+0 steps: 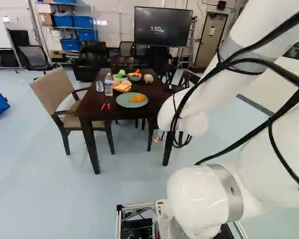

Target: Move the croissant to the empty plate

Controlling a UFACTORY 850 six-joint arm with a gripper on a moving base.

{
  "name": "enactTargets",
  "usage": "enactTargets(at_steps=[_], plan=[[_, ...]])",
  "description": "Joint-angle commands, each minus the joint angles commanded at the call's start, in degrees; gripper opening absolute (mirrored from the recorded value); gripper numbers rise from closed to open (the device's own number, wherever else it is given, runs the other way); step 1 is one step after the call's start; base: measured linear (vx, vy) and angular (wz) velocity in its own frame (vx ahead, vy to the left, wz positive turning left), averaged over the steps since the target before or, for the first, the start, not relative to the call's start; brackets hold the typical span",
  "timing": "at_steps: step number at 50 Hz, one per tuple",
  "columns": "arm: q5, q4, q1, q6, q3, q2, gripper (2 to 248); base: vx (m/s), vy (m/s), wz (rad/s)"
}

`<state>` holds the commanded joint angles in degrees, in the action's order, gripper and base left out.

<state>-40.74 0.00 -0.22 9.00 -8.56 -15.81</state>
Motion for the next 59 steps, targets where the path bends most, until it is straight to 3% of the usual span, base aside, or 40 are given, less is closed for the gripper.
enactTargets(at_steps=[32,59], plan=[[-7.8,0.0,0.2,-7.6,3.0,-0.2,247,0.000,0.000,0.000],[-9.3,0.0,0.2,-9.0,3.6,-0.2,247,0.000,0.000,0.000]])
